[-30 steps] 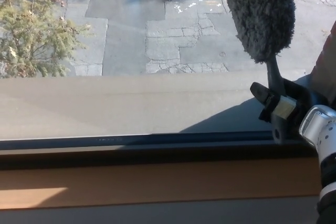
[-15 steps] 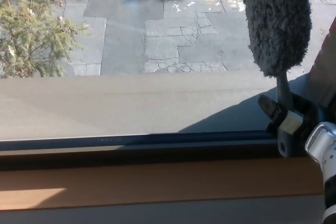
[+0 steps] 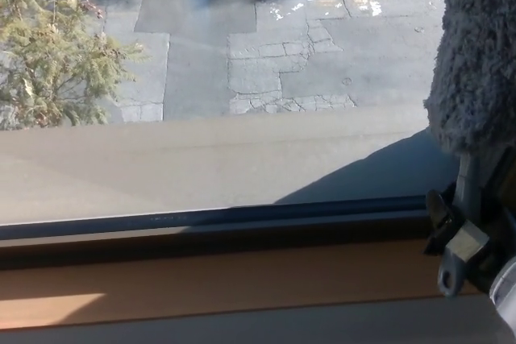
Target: Pick up a grey duster using the right hand and walk towards the window and then clean the window using the duster
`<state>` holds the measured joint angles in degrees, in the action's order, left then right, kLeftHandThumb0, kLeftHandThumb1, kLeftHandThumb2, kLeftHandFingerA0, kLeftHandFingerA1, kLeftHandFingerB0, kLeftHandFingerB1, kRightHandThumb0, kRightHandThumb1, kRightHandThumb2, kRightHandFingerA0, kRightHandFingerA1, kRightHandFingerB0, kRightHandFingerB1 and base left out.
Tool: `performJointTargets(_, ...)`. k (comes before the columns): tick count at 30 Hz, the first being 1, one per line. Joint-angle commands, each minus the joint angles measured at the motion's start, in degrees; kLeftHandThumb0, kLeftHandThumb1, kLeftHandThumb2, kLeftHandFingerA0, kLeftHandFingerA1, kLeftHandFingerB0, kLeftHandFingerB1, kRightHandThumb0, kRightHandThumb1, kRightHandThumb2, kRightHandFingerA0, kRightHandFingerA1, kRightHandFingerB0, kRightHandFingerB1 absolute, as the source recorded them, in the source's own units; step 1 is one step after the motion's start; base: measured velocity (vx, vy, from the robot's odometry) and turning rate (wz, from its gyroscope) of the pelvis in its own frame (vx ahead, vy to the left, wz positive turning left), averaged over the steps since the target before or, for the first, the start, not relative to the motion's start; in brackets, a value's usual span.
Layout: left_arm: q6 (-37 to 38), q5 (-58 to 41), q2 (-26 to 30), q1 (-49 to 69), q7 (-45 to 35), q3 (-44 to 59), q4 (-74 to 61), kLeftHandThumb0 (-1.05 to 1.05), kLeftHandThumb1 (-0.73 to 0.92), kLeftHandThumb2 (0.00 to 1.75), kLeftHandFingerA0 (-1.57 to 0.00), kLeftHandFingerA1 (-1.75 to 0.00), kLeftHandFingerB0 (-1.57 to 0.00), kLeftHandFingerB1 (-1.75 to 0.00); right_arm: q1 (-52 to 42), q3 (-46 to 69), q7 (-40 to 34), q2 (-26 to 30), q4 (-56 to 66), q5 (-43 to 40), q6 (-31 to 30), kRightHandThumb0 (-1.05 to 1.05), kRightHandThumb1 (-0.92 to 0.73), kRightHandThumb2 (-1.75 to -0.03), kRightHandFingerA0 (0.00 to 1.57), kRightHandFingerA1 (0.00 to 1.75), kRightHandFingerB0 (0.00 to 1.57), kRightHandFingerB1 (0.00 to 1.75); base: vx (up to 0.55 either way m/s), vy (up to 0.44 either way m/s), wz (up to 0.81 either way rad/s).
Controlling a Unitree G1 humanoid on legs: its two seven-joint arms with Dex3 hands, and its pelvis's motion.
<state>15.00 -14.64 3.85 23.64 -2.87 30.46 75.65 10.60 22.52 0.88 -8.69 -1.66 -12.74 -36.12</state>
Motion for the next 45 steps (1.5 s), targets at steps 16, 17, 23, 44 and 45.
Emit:
performJointTargets(16, 4.26, 0.41, 1.42, -1.05, 2.27, 0.10, 0.64, -0.07, 0.67, 0.62, -0.85, -0.82, -0.75, -0.66, -43.20, -28.88, 16.73, 18.30, 35.56, 4.62, 15.50, -0.14, -0.39, -1.25, 1.34, 1.52, 1.12, 1.38, -0.09, 0.170, -0.13)
performJointTargets(17, 4.26, 0.41, 1.42, -1.06, 2.27, 0.10, 0.65, -0.07, 0.67, 0.62, -0.85, -0.82, -0.75, -0.66, -43.37, -29.12, 16.47, 18.63, 35.58, 4.48, 15.82, -0.14, -0.39, -1.25, 1.34, 1.52, 1.12, 1.38, -0.15, 0.078, -0.08)
performJointTargets(23, 4.57, 0.18, 1.23, -1.25, 2.28, 0.47, 0.79, -0.06, 0.65, 0.63, -0.85, -0.83, -0.75, -0.65, -55.90, -41.50, 9.63, 30.15, 33.62, 26.59, 43.22, -0.27, -0.49, -1.22, 0.93, 1.75, 0.79, 1.60, -0.20, -0.014, -0.07)
performJointTargets(44, 3.47, -1.80, 0.42, -2.04, 1.06, 2.55, 0.23, -0.05, 0.67, 0.66, -0.86, -0.89, -0.77, -0.69, -60.52, -48.65, -5.97, 38.43, 34.52, 42.29, 59.57, -0.23, -0.52, -1.23, 1.02, 1.75, 0.87, 1.58, -0.18, 0.052, -0.16)
performJointTargets(45, 3.29, -1.88, 0.49, -2.09, 1.06, 2.70, 0.25, -0.07, 0.69, 0.63, -0.84, -0.89, -0.74, -0.67, -60.43, -48.71, -6.16, 38.38, 34.57, 42.29, 60.34, -0.21, -0.51, -1.25, 1.02, 1.75, 0.87, 1.58, -0.16, 0.137, -0.36)
